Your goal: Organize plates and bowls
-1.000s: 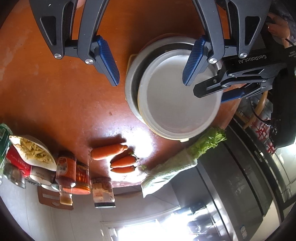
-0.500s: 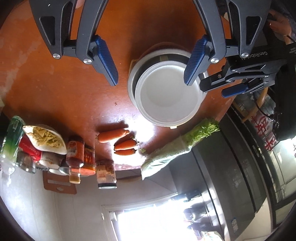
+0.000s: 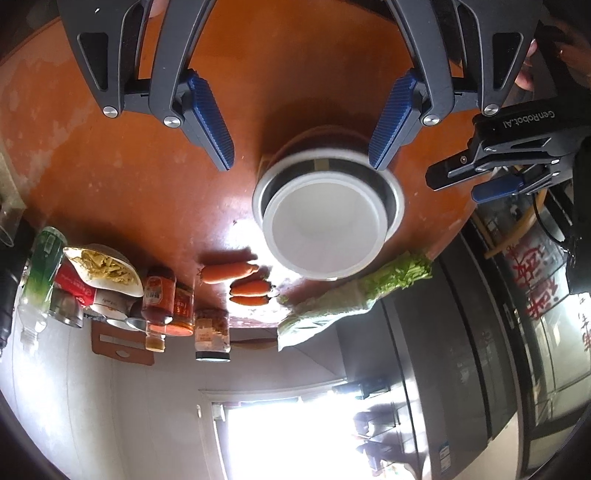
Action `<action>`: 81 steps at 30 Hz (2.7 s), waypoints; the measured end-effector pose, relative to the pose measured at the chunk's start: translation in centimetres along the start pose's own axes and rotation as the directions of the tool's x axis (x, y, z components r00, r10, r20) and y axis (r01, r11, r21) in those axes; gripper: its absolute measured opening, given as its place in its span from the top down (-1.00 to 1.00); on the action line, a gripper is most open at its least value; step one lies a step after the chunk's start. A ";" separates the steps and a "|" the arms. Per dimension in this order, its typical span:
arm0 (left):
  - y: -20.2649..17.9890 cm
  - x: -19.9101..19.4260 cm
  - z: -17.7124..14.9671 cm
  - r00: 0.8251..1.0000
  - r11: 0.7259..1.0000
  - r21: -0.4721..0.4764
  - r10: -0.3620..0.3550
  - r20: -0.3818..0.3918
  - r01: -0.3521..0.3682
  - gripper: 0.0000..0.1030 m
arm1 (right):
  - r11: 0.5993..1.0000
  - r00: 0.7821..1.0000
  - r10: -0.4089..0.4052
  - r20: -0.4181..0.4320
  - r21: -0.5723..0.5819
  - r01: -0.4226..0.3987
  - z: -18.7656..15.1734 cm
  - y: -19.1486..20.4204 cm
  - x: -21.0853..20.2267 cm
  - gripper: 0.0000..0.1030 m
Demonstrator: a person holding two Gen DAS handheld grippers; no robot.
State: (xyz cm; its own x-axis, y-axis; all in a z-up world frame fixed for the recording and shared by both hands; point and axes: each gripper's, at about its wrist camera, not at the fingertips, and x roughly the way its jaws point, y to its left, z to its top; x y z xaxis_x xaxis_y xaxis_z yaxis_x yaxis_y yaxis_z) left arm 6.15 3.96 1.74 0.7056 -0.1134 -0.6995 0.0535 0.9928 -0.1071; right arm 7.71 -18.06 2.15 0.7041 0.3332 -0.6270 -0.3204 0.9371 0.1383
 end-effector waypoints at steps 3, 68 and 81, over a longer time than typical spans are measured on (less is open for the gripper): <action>0.0 -0.2 -0.7 1.000 1.000 0.002 0.013 -0.007 -0.013 -0.67 | 1.000 1.000 -0.016 -0.001 -0.012 0.016 -0.6 0.4 -0.1 -0.49; -0.9 0.0 -10.0 0.994 0.995 0.004 0.104 -0.023 -0.104 -0.68 | 0.996 0.994 -0.078 0.078 0.058 0.073 -10.0 1.1 -3.0 -0.56; -1.0 0.1 -10.0 0.993 0.993 0.014 0.115 -0.022 -0.114 -0.68 | 0.996 0.995 -0.073 0.068 0.048 0.070 -10.1 1.3 -2.6 -0.57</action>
State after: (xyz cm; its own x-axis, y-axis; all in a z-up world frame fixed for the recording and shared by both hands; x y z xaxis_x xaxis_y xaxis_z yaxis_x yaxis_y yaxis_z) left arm -0.84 2.56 -5.29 0.6910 0.0003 -0.7229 -0.0178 0.9997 -0.0165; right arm -0.88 -18.77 -3.79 0.7674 0.2699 -0.5816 -0.2396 0.9621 0.1303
